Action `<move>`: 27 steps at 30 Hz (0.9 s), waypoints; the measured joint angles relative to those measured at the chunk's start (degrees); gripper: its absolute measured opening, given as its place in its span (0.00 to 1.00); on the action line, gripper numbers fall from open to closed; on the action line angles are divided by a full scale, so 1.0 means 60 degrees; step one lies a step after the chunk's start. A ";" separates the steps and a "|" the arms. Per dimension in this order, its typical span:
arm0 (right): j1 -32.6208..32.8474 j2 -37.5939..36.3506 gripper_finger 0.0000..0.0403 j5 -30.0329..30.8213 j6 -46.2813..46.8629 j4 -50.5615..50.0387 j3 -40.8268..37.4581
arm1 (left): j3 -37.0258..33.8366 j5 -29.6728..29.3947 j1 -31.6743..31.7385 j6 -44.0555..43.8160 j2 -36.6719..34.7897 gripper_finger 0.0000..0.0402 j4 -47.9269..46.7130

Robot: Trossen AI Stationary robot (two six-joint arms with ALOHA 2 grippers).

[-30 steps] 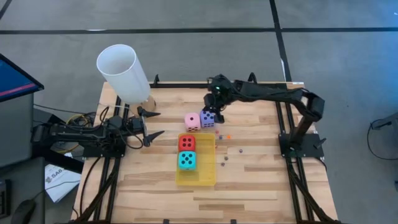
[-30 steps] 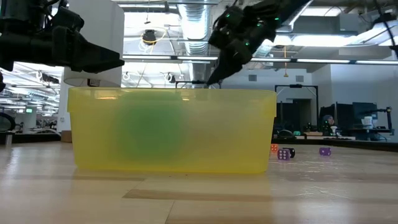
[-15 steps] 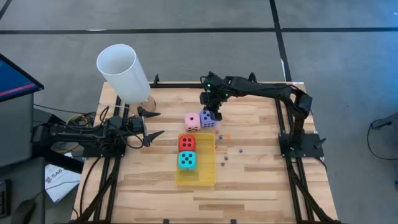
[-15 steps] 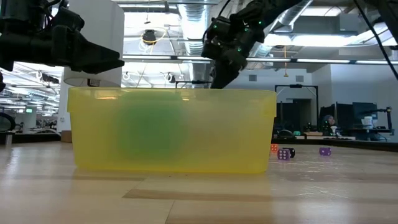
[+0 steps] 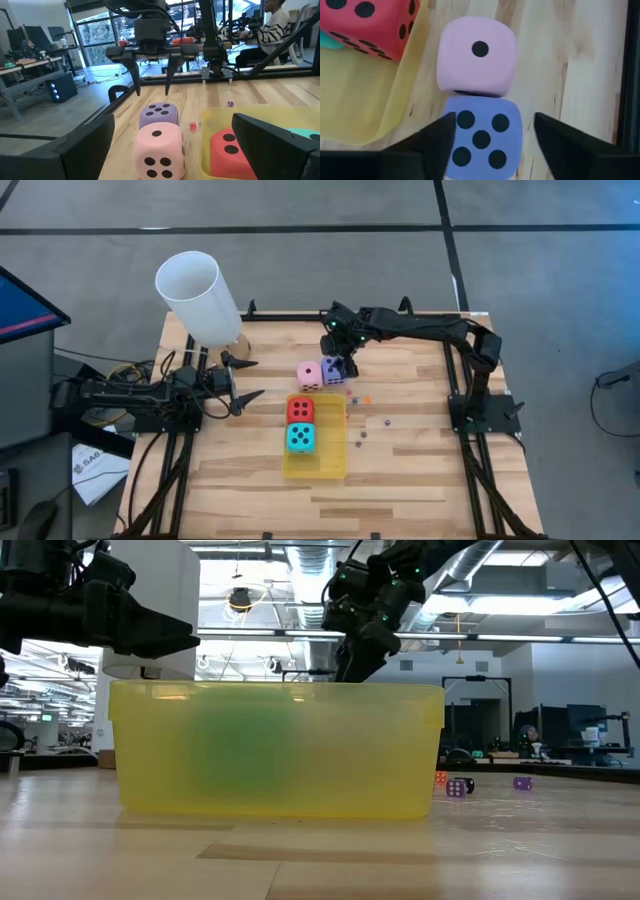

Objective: Pick & Place Dice
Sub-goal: Put the violet die into the yellow bin

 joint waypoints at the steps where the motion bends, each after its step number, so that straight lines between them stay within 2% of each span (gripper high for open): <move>1: 0.0000 0.0000 0.71 0.0000 0.0000 -0.0017 0.0000 | 0.0000 0.0000 0.0000 0.0000 0.0004 0.98 0.0000; 6: -0.0011 0.0004 0.86 0.0001 0.0154 -0.0119 0.0000 | 0.0000 0.0000 0.0000 0.0004 0.0004 0.98 0.0000; 11: -0.0023 0.0004 0.93 0.0000 -0.0053 0.0044 0.0000 | 0.0000 -0.0003 0.0000 0.0007 0.0001 0.98 0.0000; 27: -0.0091 0.0004 0.95 -0.0004 0.0225 0.0137 0.0000 | 0.0000 0.0000 -0.0002 0.0007 0.0004 0.98 0.0000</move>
